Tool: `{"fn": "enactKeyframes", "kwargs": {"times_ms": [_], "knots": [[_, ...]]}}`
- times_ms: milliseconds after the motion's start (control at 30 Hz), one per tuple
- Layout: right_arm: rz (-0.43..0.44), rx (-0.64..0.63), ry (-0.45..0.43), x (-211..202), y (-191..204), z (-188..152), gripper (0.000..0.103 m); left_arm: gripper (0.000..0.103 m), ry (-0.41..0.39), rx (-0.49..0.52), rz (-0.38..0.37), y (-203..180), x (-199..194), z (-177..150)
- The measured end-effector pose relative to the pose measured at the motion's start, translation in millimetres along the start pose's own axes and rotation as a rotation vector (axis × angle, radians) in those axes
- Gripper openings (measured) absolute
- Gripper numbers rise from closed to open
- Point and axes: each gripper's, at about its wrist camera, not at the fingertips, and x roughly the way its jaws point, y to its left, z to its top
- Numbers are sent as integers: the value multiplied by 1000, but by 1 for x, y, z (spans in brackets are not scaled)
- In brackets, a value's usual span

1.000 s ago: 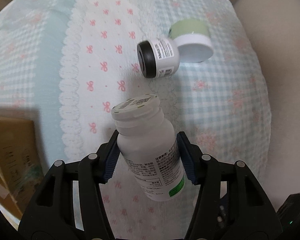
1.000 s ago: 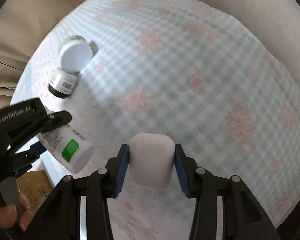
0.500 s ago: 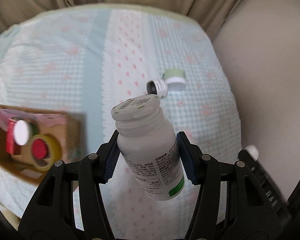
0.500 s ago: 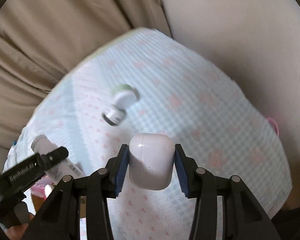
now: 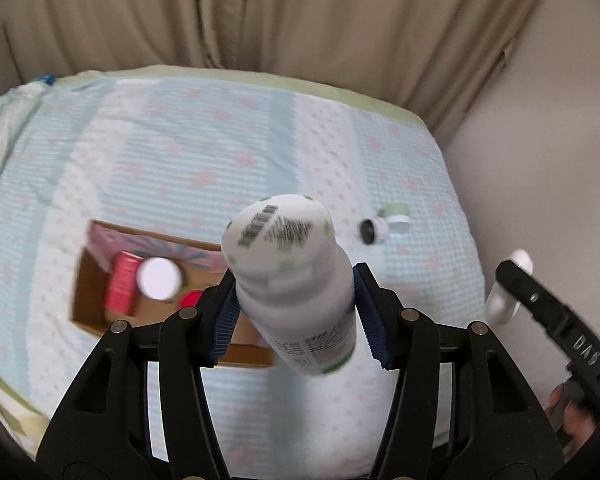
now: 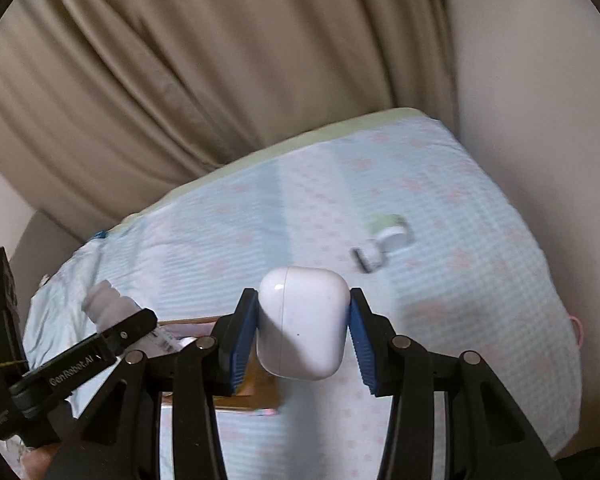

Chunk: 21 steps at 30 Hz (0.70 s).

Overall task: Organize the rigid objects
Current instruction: 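Carry the pill bottle and earbud case over the cardboard box with both tools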

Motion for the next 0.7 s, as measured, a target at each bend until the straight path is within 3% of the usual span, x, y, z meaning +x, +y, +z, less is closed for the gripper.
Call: {"fn": "enactKeyframes", "kwargs": {"times_ms": [300, 467, 700], "knots": [[61, 18, 27, 25, 107, -22, 41, 49, 55, -1, -1, 132, -14, 10], [32, 58, 61, 60, 149, -49, 41, 49, 126, 51, -8, 186, 14, 9], [-3, 124, 130, 112, 175, -87, 41, 48, 248, 96, -19, 228, 71, -8]]}}
